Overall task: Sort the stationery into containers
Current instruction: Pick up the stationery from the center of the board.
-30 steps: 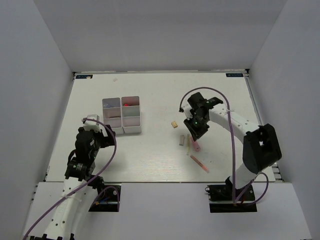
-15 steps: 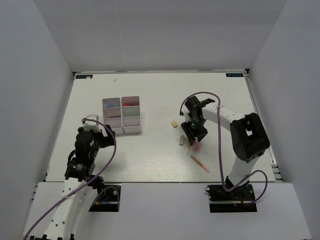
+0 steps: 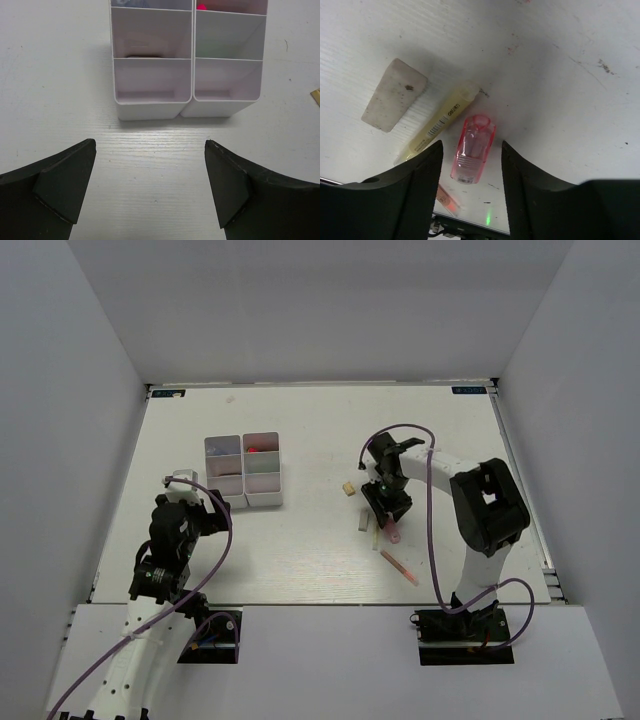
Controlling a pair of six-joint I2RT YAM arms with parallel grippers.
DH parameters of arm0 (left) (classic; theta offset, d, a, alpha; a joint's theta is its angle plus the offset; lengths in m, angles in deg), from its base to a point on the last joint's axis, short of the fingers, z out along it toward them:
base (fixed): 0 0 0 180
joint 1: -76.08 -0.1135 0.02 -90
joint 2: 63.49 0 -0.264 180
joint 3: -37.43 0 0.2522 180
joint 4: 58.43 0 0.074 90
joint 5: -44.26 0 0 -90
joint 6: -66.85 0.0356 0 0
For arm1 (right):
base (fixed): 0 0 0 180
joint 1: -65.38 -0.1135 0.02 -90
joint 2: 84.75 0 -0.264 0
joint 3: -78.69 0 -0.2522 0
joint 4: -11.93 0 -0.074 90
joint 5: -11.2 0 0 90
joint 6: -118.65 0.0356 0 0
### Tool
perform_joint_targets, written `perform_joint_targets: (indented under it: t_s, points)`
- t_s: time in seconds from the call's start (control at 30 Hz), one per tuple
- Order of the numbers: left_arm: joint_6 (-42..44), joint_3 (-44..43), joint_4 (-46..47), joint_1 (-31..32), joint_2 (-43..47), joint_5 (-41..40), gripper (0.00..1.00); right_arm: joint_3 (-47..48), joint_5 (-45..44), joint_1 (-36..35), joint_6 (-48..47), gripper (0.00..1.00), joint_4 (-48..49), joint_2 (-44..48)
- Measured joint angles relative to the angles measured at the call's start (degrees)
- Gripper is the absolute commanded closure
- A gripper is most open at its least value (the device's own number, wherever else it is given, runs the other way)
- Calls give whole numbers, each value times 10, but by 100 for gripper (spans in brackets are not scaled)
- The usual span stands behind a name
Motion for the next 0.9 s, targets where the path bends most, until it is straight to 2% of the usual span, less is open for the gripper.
perform_joint_targets:
  t_s: [0.13, 0.23, 0.37, 0.6, 0.7, 0.73, 0.9]
  points:
    - [0, 0, 0, 0, 0, 0, 0, -2, -4, 5, 0, 55, 3, -1]
    - [0, 0, 0, 0, 0, 0, 0, -6, -4, 10, 2, 55, 9, 0]
    - [0, 0, 0, 0, 0, 0, 0, -23, -14, 8, 2, 50, 24, 14]
    - [0, 0, 0, 0, 0, 0, 0, -73, -63, 2, 5, 50, 69, 52]
    - [0, 0, 0, 0, 0, 0, 0, -80, -74, 2, 8, 59, 77, 57]
    - [0, 0, 0, 0, 0, 0, 0, -81, -76, 2, 9, 69, 79, 58]
    - [0, 0, 0, 0, 0, 0, 0, -78, -74, 4, 11, 94, 77, 54]
